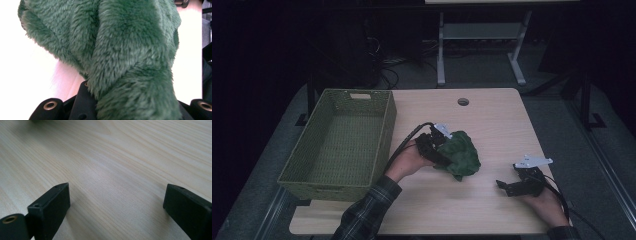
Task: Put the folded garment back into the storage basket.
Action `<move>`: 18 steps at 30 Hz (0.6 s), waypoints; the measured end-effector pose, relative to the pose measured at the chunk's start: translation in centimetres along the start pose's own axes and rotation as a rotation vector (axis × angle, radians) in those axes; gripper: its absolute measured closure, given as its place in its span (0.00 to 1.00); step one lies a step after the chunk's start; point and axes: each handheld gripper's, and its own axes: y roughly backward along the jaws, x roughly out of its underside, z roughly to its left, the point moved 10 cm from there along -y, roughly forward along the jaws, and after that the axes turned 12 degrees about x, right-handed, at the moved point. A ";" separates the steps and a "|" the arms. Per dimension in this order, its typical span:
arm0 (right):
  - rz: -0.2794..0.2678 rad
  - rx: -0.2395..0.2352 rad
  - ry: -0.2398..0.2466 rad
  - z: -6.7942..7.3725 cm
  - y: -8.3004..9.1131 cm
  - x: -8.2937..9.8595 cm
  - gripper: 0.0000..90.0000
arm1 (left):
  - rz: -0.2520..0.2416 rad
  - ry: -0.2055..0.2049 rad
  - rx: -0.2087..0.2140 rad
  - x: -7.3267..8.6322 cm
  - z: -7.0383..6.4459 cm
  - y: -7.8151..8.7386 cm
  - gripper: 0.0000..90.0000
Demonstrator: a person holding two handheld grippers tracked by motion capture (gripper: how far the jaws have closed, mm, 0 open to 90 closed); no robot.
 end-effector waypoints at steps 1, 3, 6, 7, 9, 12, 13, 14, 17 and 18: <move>0.000 0.000 0.000 0.0 0.0 0.0 0.07 | 0.000 0.000 0.000 0.0 0.0 0.0 0.81; 0.000 0.000 0.000 0.0 0.0 0.0 0.07 | -0.008 0.007 -0.011 0.0 -0.1 0.8 0.81; 0.000 0.000 -0.001 0.0 0.0 0.0 0.07 | -0.032 0.008 -0.022 -0.2 -0.3 2.2 0.81; 0.000 0.001 -0.001 0.0 0.0 0.0 0.07 | -0.039 0.010 -0.041 -0.1 -0.3 3.2 0.81; 0.001 0.001 -0.001 0.0 0.0 0.0 0.07 | -0.047 0.013 -0.057 -0.1 -0.3 4.2 0.81; 0.000 0.001 -0.002 0.0 0.0 0.0 0.07 | -0.065 0.016 -0.062 0.1 -0.3 5.4 0.81; 0.001 0.001 -0.002 0.0 0.0 0.0 0.07 | -0.065 0.016 -0.062 0.1 -0.3 5.4 0.81; 0.001 0.001 -0.002 0.0 0.0 0.0 0.07 | -0.068 0.022 -0.068 0.3 -0.2 5.9 0.81; 0.001 0.001 -0.003 0.0 0.0 0.0 0.07 | -0.074 0.031 -0.087 0.7 0.0 7.0 0.81; 0.000 0.001 -0.001 0.0 0.0 0.0 0.07 | -0.079 0.036 -0.091 0.9 0.0 7.4 0.81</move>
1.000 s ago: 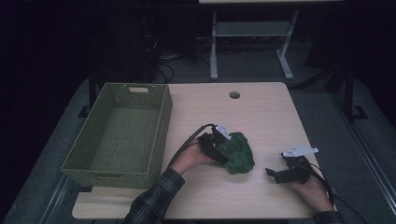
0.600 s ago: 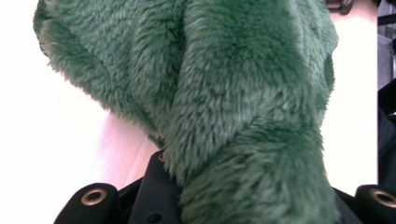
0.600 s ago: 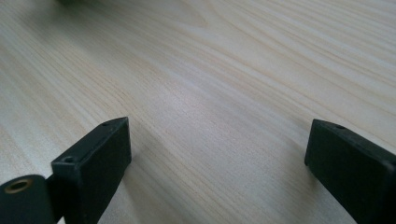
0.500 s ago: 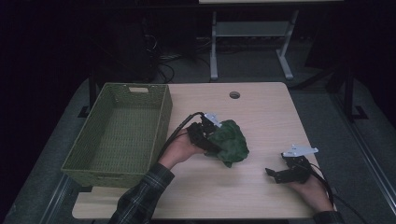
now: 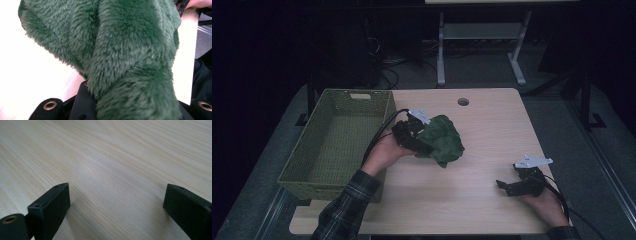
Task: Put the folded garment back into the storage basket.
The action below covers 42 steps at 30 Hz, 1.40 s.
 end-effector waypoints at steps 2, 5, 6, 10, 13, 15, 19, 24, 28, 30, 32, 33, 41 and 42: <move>0.000 0.000 0.000 0.0 0.0 0.0 0.07 | 0.000 0.001 -0.010 0.3 0.1 0.9 0.81; 0.000 0.000 0.000 0.0 0.0 0.0 0.07 | -0.008 0.014 -0.025 0.7 0.2 2.2 0.81; 0.000 0.000 -0.001 0.0 0.0 0.0 0.07 | -0.008 0.015 -0.030 0.8 0.2 2.5 0.81; 0.000 0.000 -0.001 0.0 0.0 0.0 0.07 | -0.016 0.028 -0.055 1.6 0.5 4.3 0.81; 0.000 0.001 -0.002 0.0 0.0 0.0 0.07 | -0.028 0.042 -0.074 2.1 0.7 5.4 0.81; 0.000 0.002 -0.002 0.0 0.0 0.0 0.07 | -0.034 0.048 -0.088 2.7 0.9 6.6 0.81; 0.000 0.003 -0.003 0.0 0.0 0.0 0.07 | -0.048 0.068 -0.109 3.5 1.2 8.0 0.81; 0.001 0.004 -0.003 0.0 0.0 0.0 0.07 | -0.066 0.089 -0.155 4.8 1.9 10.8 0.81; 0.002 0.005 -0.006 -0.1 0.0 0.0 0.07 | -0.082 0.104 -0.183 5.6 2.2 12.3 0.81; 0.003 0.006 -0.006 -0.1 0.0 0.0 0.07 | -0.095 0.120 -0.208 6.2 2.6 13.3 0.81; 0.003 0.006 -0.006 -0.1 0.0 0.0 0.07 | -0.102 0.140 -0.227 7.0 2.9 14.2 0.81; 0.003 0.006 -0.006 -0.1 0.0 0.0 0.07 | -0.106 0.156 -0.240 7.9 3.3 14.9 0.81; 0.003 0.006 -0.006 -0.1 0.0 0.0 0.07 | -0.136 0.242 -0.299 11.4 4.5 17.0 0.81; 0.003 0.006 -0.006 -0.1 0.0 0.0 0.07 | -0.139 0.256 -0.306 12.0 4.8 17.1 0.81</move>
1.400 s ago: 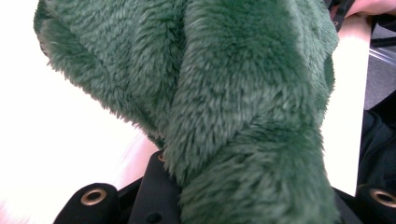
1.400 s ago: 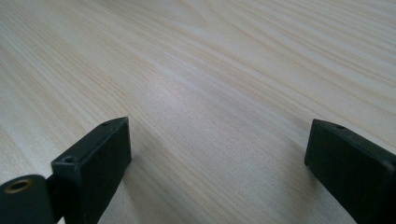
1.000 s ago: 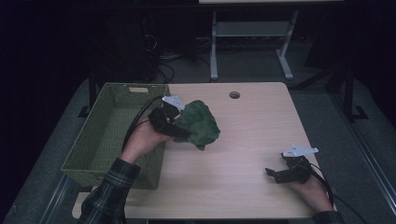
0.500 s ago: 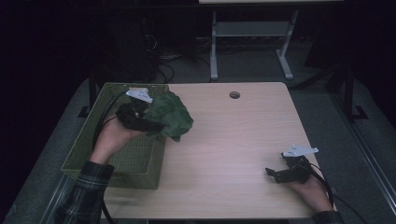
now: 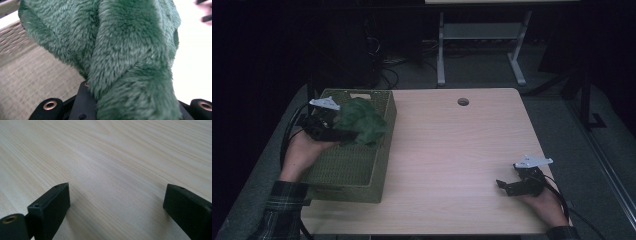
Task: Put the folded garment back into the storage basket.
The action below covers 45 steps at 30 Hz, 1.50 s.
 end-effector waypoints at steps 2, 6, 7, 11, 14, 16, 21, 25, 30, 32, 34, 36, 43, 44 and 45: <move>-0.002 0.002 0.002 0.0 0.0 0.0 0.07 | 0.011 0.029 -0.014 1.4 1.2 0.1 0.81; -0.002 0.001 0.002 0.0 0.0 0.0 0.07 | 0.019 0.069 -0.025 3.0 2.5 -0.3 0.81; -0.002 0.001 0.002 0.0 0.0 0.0 0.07 | 0.019 0.069 -0.025 3.0 2.5 -0.3 0.81; -0.003 0.002 0.003 0.0 0.0 0.0 0.07 | 0.044 0.093 -0.036 4.5 3.8 -1.2 0.81; -0.003 0.002 0.002 0.0 0.0 0.0 0.07 | 0.073 0.120 -0.039 5.8 4.9 -2.5 0.81; -0.004 0.002 0.002 0.0 0.0 0.0 0.07 | 0.087 0.132 -0.038 6.4 5.4 -3.2 0.81; -0.005 0.002 0.005 -0.1 -0.1 0.0 0.07 | 0.126 0.160 -0.035 7.8 6.5 -5.0 0.80; -0.003 0.002 0.002 0.0 0.0 0.0 0.07 | 0.149 0.174 -0.031 8.5 6.9 -6.0 0.80; -0.005 0.002 0.005 -0.1 0.0 0.0 0.07 | 0.183 0.178 -0.035 9.1 7.1 -6.5 0.77; -0.005 0.002 0.005 -0.1 0.0 0.0 0.07 | 0.191 0.178 -0.036 9.2 7.2 -6.7 0.75; -0.005 0.002 0.005 -0.1 0.0 0.0 0.07 | 0.193 0.182 -0.042 9.3 7.2 -6.8 0.69; -0.005 0.002 0.005 -0.1 0.0 0.0 0.07 | 0.198 0.175 -0.050 9.4 7.3 -6.9 0.61; -0.004 0.002 0.005 -0.1 0.0 0.0 0.07 | 0.174 0.181 -0.101 9.4 8.1 -6.8 0.22; -0.004 0.002 0.005 -0.1 0.0 0.0 0.07 | 0.175 0.179 -0.108 9.4 8.1 -6.9 0.22; -0.004 0.002 0.005 -0.1 0.0 0.0 0.07 | 0.174 0.176 -0.113 9.4 8.2 -6.8 0.18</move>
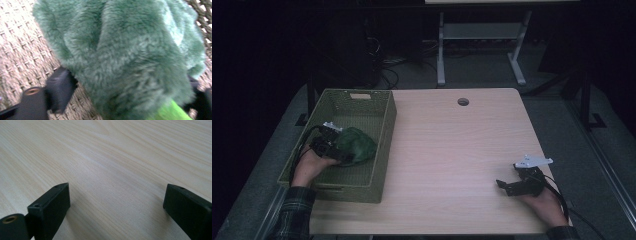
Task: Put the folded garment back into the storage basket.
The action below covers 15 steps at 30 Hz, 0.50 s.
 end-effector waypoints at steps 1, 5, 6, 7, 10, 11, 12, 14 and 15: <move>0.000 0.000 0.000 0.0 0.0 0.0 0.07 | -0.004 0.002 -0.004 0.0 0.0 0.1 0.18; -0.001 0.000 0.001 0.0 0.0 0.0 0.07 | -0.029 0.002 -0.018 -0.2 0.0 0.5 0.15; -0.001 0.000 0.001 0.0 0.0 0.0 0.07 | -0.031 0.000 -0.024 -0.2 0.1 0.7 0.15; 0.001 0.001 -0.002 0.0 0.0 0.0 0.07 | -0.033 -0.001 -0.028 -0.3 0.1 0.9 0.15; 0.001 0.002 -0.002 0.0 0.0 0.0 0.07 | -0.048 -0.003 -0.032 -0.4 0.0 1.6 0.15; 0.001 0.001 -0.001 0.0 0.0 0.0 0.07 | -0.055 -0.006 -0.036 -0.5 -0.1 1.9 0.15; 0.001 0.001 -0.001 0.0 0.0 0.0 0.07 | -0.063 -0.007 -0.035 -0.6 -0.2 2.2 0.15; 0.001 0.001 -0.002 0.0 0.0 0.0 0.07 | -0.076 -0.015 -0.031 -0.8 -0.4 2.7 0.15; 0.000 0.001 -0.001 0.0 0.0 0.0 0.07 | -0.081 -0.016 -0.032 -0.9 -0.5 2.9 0.15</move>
